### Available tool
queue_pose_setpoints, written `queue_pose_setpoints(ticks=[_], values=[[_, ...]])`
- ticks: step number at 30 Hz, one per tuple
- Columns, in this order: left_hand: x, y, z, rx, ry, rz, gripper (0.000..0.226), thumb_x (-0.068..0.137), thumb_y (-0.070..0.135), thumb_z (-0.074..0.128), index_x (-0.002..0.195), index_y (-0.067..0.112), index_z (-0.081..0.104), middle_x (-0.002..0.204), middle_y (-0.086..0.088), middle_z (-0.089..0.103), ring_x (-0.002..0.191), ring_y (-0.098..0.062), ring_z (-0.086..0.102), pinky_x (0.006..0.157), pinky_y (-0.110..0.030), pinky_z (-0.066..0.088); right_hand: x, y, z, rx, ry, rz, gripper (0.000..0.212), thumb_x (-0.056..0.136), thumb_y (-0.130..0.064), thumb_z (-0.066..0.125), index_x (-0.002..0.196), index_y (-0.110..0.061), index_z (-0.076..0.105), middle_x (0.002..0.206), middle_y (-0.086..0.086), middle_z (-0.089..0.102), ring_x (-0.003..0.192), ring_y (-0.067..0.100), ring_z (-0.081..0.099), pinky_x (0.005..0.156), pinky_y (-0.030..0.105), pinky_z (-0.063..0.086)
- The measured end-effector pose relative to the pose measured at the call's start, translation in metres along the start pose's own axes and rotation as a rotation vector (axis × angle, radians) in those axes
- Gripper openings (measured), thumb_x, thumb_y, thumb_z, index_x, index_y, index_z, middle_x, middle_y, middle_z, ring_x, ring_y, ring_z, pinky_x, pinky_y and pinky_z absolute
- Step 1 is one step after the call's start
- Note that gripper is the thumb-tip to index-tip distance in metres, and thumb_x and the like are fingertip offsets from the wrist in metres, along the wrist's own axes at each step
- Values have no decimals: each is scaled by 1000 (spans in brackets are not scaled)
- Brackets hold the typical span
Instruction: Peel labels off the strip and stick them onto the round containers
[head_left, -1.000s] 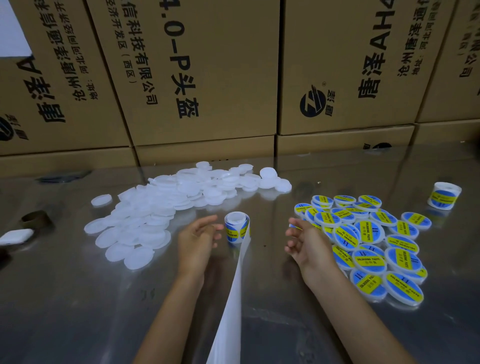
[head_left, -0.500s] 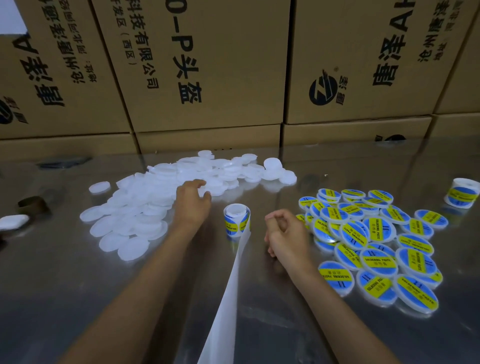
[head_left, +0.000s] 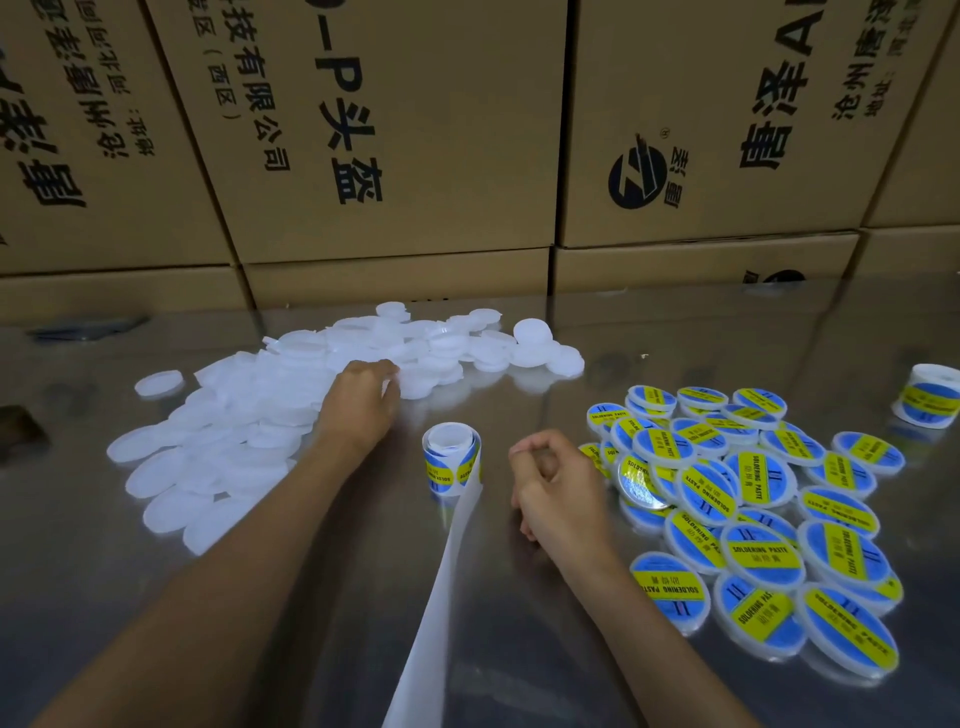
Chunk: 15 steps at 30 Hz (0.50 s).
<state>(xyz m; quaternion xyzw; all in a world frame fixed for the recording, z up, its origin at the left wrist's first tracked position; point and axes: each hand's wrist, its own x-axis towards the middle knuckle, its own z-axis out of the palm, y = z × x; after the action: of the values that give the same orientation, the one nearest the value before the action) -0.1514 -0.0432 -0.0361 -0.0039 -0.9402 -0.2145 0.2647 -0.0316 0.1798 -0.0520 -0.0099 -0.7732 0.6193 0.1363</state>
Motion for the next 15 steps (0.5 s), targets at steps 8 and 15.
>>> queue_pose_setpoints(ticks=[8,15], values=[[-39,42,-50,-673,218,-337,6,94,14,60,92,12,66,88,3,67,80,-14,65,68,-19,52,0,0,2,-25,43,-69,13,85,-15,62,79,-27,62,67,-16,62,60,2,56,65,32,51],[-95,79,-85,-1306,-241,-743,27,96,13,37,100,1,60,78,-14,71,68,-24,66,55,-31,58,-5,-1,2,-99,-274,-73,51,98,-11,48,145,-28,42,141,-9,54,134,6,45,115,33,33]])
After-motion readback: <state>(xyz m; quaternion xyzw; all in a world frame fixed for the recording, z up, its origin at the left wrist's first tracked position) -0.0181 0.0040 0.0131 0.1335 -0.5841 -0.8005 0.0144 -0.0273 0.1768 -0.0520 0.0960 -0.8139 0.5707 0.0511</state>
